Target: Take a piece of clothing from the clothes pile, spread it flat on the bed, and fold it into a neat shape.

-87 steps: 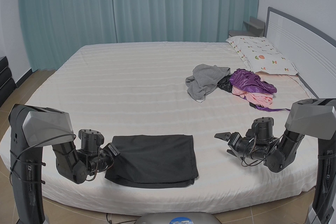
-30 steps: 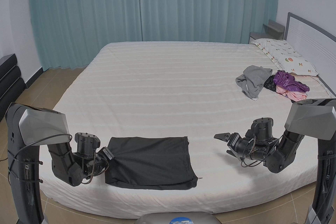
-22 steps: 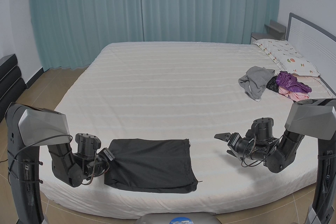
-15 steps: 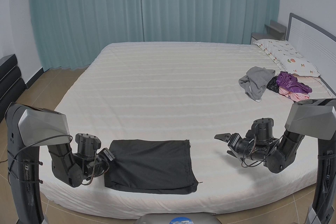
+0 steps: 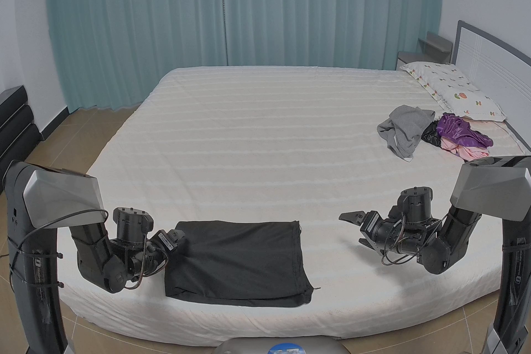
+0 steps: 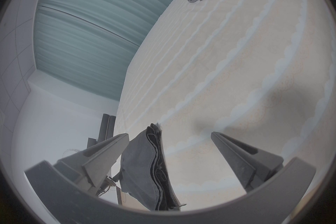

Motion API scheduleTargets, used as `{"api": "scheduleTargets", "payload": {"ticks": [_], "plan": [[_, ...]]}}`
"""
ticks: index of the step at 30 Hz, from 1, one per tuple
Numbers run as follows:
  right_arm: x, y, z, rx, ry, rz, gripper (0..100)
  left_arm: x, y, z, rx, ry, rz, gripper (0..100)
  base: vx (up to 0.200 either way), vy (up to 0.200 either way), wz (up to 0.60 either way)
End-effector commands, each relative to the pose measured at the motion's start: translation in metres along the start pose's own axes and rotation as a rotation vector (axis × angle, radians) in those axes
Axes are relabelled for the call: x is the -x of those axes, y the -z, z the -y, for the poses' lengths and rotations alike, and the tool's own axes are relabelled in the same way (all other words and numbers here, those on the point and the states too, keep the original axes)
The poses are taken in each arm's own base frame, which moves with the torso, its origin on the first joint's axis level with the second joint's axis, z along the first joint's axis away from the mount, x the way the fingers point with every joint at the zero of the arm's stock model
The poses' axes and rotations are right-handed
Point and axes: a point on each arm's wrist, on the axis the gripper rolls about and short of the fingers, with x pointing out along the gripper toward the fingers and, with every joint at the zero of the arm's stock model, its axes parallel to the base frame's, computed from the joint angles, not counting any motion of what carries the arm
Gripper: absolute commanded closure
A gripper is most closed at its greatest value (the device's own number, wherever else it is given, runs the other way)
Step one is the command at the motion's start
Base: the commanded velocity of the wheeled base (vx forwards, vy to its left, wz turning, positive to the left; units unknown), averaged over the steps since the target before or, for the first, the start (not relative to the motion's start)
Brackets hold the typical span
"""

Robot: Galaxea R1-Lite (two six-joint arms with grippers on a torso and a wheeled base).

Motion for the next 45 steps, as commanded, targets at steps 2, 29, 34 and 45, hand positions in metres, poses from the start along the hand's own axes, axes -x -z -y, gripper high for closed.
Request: {"api": "scheduleTargets", "payload": {"ticks": [2, 29, 34, 45], "plan": [[0.000, 0.001, 0.000, -0.001, 0.001, -0.002, 0, 0.004, -0.004, 0.002, 0.007, 0.020, -0.002, 0, 0.000, 0.000, 0.00], [0.093, -0.015, -0.067, 0.091, -0.067, 0.287, 0, 0.145, -0.062, 0.055, -0.037, 0.351, 0.293, 0, 0.000, 0.000, 0.00], [0.157, -0.006, -0.076, 0.215, -0.109, 0.369, 0, 0.197, -0.067, 0.060, -0.094, 0.427, 0.408, 0, 0.000, 0.000, 0.00], [0.259, 0.018, -0.063, 0.483, -0.074, 0.612, 0, 0.288, -0.056, 0.046, -0.123, 0.454, 0.585, 0, 0.000, 0.000, 0.00]]}}
